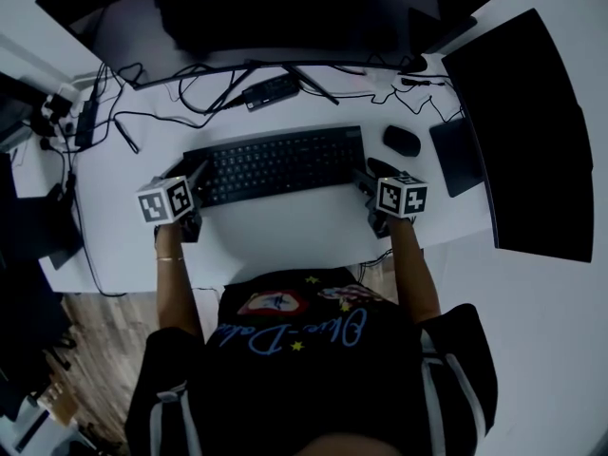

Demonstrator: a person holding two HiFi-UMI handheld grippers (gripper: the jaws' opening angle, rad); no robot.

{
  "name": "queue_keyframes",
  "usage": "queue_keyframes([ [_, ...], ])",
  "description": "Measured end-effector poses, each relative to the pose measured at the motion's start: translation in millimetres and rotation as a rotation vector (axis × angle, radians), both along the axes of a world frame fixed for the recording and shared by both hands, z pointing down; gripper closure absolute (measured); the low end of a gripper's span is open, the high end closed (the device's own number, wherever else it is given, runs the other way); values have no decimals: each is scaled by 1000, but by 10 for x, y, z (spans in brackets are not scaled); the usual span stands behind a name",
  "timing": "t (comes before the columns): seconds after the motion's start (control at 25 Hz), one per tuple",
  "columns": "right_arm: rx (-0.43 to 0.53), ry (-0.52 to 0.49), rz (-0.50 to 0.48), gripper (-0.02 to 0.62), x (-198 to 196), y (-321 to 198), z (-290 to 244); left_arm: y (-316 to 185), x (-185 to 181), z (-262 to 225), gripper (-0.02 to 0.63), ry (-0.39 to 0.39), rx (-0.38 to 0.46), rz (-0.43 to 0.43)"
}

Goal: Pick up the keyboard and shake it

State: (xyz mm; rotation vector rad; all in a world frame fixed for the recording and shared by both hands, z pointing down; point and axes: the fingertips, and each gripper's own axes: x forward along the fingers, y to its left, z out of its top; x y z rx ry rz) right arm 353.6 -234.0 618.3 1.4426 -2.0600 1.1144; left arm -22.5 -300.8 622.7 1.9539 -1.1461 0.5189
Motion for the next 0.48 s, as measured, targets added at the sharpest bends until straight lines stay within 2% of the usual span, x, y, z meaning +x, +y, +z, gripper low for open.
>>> queue_keyframes([
  [0.12,5,0,-8,357,-18,-34,-4,3,0,0,368,-3,0,0],
  [0.28,0,30,-83,357,-81,-19,15,7,8,-1,368,-9,6,1],
  [0.4,-2,-25,-68,379,-112,-5,8,11,9,0,368,-15,10,-1],
  [0.48,-7,-21,-60,387,-85,-16,19,5,9,1,368,-17,12,1],
])
